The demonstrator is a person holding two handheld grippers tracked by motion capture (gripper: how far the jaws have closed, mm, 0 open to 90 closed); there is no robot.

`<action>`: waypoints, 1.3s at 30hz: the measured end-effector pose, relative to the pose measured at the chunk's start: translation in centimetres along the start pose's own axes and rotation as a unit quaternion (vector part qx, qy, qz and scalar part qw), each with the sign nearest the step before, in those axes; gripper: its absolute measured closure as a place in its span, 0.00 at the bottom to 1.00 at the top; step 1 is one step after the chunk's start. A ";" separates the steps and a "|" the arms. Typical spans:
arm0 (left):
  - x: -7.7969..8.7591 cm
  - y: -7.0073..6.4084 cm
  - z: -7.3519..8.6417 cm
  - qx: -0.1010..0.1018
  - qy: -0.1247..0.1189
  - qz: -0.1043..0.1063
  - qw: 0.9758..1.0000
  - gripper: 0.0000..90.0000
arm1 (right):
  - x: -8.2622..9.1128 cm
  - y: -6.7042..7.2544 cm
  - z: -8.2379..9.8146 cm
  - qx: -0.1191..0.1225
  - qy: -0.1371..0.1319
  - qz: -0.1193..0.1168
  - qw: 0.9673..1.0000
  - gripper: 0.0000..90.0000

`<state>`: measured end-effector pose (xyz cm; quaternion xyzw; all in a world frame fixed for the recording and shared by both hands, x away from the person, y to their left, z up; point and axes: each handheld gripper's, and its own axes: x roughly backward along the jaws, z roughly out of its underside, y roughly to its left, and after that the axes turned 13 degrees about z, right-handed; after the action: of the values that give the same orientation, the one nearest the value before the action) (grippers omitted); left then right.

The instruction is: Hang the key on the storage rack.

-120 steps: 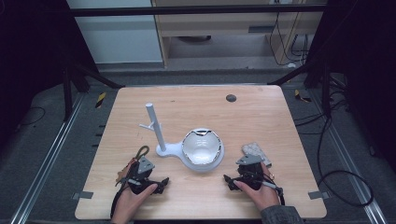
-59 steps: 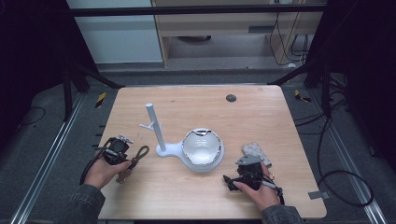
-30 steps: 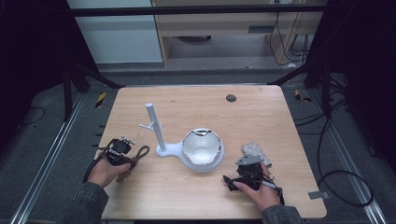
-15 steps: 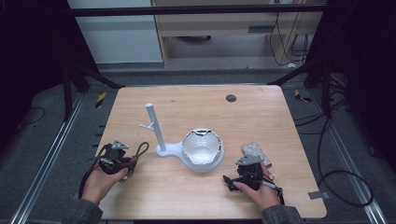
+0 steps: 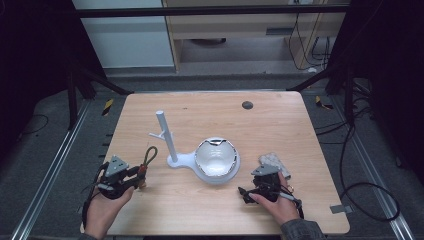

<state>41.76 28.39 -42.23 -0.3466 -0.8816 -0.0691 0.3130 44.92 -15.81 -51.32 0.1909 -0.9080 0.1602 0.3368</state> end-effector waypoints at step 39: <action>1.5 -5.0 -1.0 -0.039 -0.090 0.029 0.995 0.73 | 0.0 0.0 0.0 0.000 0.000 0.001 1.000 0.00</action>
<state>38.16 25.12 -40.05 -0.3884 -0.8924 -0.0627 0.2209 44.92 -15.81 -51.32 0.1904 -0.9081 0.1605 0.3367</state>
